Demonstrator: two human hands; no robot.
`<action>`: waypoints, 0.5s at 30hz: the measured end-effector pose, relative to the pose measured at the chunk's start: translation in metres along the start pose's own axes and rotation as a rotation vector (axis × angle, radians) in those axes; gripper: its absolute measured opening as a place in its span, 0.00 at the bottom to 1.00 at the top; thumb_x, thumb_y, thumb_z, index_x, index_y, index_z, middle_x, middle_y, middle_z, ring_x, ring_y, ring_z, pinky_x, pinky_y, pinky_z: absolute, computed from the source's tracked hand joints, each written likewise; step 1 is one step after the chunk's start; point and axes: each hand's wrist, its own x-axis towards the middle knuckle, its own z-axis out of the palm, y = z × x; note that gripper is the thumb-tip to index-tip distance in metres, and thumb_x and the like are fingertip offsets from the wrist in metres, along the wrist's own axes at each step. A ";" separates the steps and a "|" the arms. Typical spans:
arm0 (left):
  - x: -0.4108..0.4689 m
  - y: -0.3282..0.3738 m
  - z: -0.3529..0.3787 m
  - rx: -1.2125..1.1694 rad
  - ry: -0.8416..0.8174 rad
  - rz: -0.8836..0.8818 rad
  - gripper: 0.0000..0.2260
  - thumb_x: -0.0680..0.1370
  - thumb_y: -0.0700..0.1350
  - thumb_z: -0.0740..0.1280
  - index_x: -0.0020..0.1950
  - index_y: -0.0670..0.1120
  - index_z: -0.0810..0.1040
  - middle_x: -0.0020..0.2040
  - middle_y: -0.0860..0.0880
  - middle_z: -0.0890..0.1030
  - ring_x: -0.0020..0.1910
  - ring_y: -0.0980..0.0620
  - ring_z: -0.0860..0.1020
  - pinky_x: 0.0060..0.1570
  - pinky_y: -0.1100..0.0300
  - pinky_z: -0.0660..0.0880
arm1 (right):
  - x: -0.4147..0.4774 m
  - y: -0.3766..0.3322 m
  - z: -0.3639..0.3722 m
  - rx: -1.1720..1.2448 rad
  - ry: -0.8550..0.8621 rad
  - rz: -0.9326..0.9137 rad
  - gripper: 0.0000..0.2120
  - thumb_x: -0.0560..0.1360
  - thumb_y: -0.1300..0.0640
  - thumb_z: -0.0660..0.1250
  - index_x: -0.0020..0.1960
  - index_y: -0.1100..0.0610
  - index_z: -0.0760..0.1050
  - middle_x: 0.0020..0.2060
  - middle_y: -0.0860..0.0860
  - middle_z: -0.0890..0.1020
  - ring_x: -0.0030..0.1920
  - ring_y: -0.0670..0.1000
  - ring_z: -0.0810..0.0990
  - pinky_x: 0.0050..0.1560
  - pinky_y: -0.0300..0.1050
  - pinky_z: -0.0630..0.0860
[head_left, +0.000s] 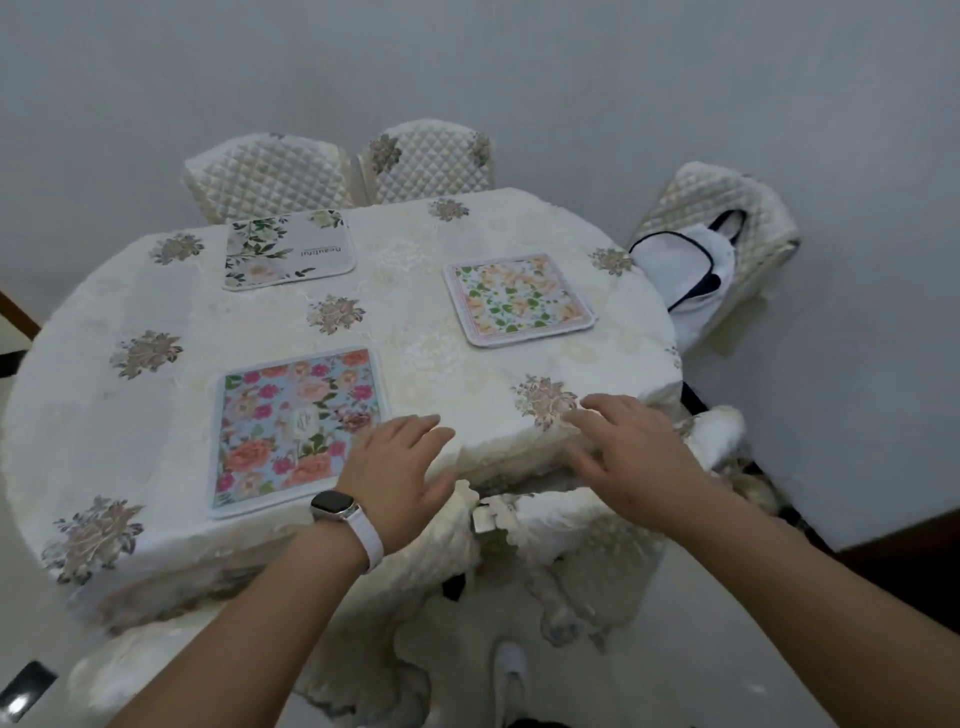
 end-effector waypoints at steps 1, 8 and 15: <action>0.003 0.010 0.001 0.002 -0.003 0.027 0.22 0.76 0.59 0.56 0.63 0.50 0.76 0.64 0.49 0.78 0.63 0.44 0.75 0.59 0.44 0.73 | -0.007 0.007 -0.001 0.014 0.002 0.029 0.21 0.75 0.47 0.59 0.63 0.53 0.77 0.61 0.54 0.79 0.59 0.58 0.77 0.57 0.56 0.75; 0.043 0.102 0.014 0.016 -0.025 0.174 0.22 0.75 0.59 0.55 0.64 0.51 0.76 0.64 0.50 0.78 0.64 0.45 0.74 0.59 0.46 0.72 | -0.061 0.073 -0.014 0.053 0.051 0.169 0.22 0.75 0.45 0.57 0.65 0.52 0.76 0.63 0.51 0.77 0.64 0.55 0.73 0.60 0.55 0.73; 0.114 0.234 0.051 0.051 -0.013 0.330 0.20 0.77 0.58 0.55 0.61 0.51 0.77 0.62 0.50 0.79 0.61 0.44 0.76 0.57 0.46 0.73 | -0.118 0.205 -0.028 0.076 0.056 0.302 0.27 0.75 0.40 0.49 0.66 0.50 0.73 0.66 0.51 0.75 0.66 0.55 0.71 0.63 0.54 0.68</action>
